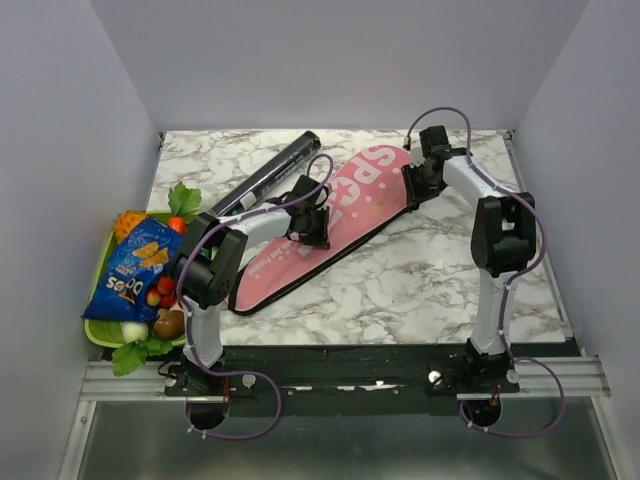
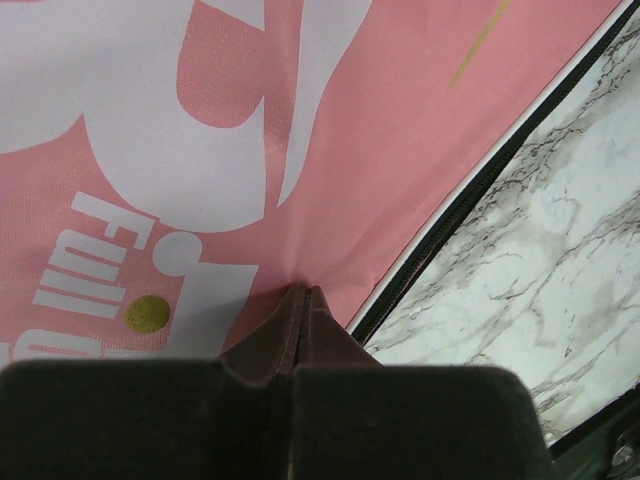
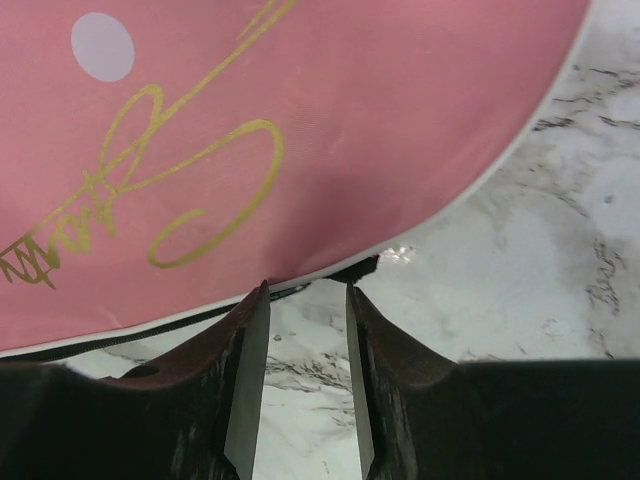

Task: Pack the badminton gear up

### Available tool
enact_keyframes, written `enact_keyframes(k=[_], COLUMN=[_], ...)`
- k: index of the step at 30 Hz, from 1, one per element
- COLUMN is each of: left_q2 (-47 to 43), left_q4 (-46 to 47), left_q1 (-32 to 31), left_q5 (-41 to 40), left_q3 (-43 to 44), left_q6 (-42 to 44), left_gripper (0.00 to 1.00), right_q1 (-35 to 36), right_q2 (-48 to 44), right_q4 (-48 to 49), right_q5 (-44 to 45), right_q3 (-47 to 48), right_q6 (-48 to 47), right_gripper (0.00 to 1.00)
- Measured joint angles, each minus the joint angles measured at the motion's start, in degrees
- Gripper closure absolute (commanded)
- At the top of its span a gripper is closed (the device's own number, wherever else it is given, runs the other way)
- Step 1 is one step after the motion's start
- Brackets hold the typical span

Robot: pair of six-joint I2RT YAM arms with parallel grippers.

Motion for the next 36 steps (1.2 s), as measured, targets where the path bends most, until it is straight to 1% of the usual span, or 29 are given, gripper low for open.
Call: enact_keyframes(k=[4,13,18,29,36], left_q2=[0.0,0.0,0.0,0.0,-0.3], left_q4=[0.0,0.0,0.0,0.0,0.5], left_q1=[0.0,-0.1,-0.1,-0.1,-0.1], left_q5=[0.0,0.0,0.0,0.0,0.0], left_q3=[0.0,0.0,0.0,-0.1,-0.5], left_q6=[0.2,0.6,0.6,0.6,0.7], left_gripper=[1.0,1.0,1.0,1.0,1.0], right_q1=[1.1,2.5,2.6,2.7,2.7], right_q2=[2.0,2.0,0.0,-0.3,1.9], right_q4=[-1.3,-2.2,-1.8,-2.9,-3.0], right_q5=[-0.7,-0.4,0.4,1.2,1.6], right_q3=[0.8,0.7,-2.3,-3.4,-0.5], right_q6=[-1.6,-4.2,-5.5,-7.1,-7.1], right_gripper=[0.54,0.54,0.54,0.54,0.55])
